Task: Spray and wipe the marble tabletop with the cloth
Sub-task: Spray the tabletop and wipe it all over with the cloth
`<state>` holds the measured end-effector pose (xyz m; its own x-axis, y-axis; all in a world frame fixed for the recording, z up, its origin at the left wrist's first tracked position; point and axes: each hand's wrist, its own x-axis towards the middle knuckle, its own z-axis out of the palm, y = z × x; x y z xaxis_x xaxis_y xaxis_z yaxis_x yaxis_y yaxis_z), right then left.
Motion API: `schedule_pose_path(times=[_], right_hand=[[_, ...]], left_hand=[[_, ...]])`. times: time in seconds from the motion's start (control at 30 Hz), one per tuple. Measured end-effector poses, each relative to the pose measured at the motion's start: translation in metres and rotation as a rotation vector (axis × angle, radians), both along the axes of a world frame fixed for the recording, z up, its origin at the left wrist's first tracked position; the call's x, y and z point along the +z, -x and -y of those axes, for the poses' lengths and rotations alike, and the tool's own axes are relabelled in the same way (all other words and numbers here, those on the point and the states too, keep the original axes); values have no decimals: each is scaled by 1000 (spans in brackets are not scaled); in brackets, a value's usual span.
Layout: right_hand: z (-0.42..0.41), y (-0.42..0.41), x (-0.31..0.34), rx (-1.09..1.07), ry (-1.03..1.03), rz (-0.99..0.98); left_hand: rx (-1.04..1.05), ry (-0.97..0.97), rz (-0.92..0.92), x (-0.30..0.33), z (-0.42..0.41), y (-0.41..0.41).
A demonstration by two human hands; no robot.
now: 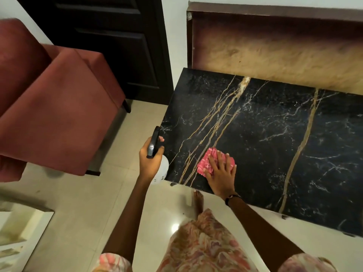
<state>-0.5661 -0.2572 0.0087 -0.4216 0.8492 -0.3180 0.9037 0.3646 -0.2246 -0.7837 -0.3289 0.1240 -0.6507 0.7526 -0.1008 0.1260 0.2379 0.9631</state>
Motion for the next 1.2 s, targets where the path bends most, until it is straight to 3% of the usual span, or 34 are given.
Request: schedule_pose_path(times=[0.17,0.47,0.8,1.07,1.2], right_hand=[[35,35,5,105,102,-24],[19,58,6,241,135,-39],[34,60,9,126,105,-114],[21,61,22,175,190,-107],[14,70,44,150,95,-275]], left_hand=[[-41,-49,-2,-11,-10,-8],[16,-5,51,-26,-14,-15],[-63,65,62,-24,-10,-11],[-92,166,87,-23,-4,-6],[-12,175,30,-23,12,-9]])
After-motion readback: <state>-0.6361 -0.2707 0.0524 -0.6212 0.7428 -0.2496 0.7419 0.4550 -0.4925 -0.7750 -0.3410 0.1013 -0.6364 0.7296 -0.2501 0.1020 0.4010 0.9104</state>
